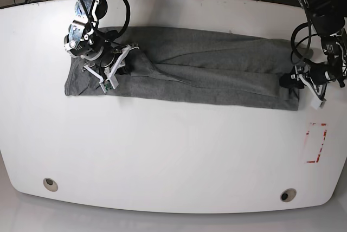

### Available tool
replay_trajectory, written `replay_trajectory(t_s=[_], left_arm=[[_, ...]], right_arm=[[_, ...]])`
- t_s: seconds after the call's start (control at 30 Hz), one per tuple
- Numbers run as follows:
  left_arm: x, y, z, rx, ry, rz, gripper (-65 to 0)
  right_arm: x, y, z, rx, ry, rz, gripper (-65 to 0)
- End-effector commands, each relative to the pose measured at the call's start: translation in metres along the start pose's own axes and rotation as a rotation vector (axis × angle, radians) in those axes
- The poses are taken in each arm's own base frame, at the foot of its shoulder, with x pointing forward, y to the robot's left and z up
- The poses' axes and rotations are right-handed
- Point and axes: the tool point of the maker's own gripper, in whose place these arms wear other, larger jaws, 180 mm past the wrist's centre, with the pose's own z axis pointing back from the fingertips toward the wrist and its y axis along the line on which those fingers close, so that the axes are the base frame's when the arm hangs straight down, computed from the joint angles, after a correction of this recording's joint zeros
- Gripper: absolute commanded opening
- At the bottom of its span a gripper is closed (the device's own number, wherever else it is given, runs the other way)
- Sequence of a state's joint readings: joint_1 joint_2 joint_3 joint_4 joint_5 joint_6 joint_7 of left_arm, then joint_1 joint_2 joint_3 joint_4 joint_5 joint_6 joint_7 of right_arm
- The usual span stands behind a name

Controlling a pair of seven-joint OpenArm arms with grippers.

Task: Fold the T-shirt properly
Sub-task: 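Lift the strip end with the left gripper and fold it toward the right gripper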

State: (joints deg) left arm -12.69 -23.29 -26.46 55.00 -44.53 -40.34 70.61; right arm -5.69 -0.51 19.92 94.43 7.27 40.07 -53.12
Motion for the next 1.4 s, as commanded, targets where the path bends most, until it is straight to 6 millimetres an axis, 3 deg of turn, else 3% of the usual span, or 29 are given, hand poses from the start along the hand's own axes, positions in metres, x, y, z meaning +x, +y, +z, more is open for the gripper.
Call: replay_trajectory(t_s=[0.0, 0.1, 0.27, 0.5, 0.7, 0.9, 1.1, 1.37], left_arm=[[-0.006, 0.008, 0.005, 0.04, 0.052, -0.01, -54.0], [-0.007, 0.008, 0.005, 0.041, 0.058, -0.016, -61.5], [-0.01, 0.0, 0.001, 0.039, 0.12, -0.069, -61.8], [0.02, -0.025, 0.021, 0.095, 0.108, -0.267, -61.7], [0.046, -0.082, 0.016, 0.057, 0.054, -0.483, -61.7], [0.03, -0.145, -0.004, -0.098, 0.09, -0.649, -61.5], [0.011, -0.202, -0.023, -0.291, 0.102, -0.697, -61.5], [0.003, -0.244, -0.035, -0.433, 0.067, -0.671, -61.5]], right_arm=[[-0.002, -0.004, 0.001, -0.017, 0.024, 0.011, -54.9], [-0.001, -0.004, 0.001, -0.018, 0.023, 0.011, -54.9], [0.0, -0.003, 0.001, -0.017, 0.02, 0.01, -54.9], [0.0, -0.003, 0.001, -0.017, 0.02, 0.01, -54.9], [0.0, 0.002, -0.001, -0.007, 0.015, 0.0, -54.9], [0.004, 0.003, -0.002, -0.004, 0.009, 0.004, -54.9], [0.006, 0.003, -0.002, -0.003, 0.005, 0.005, -54.9], [0.007, 0.002, -0.002, -0.008, 0.005, 0.006, -54.9]])
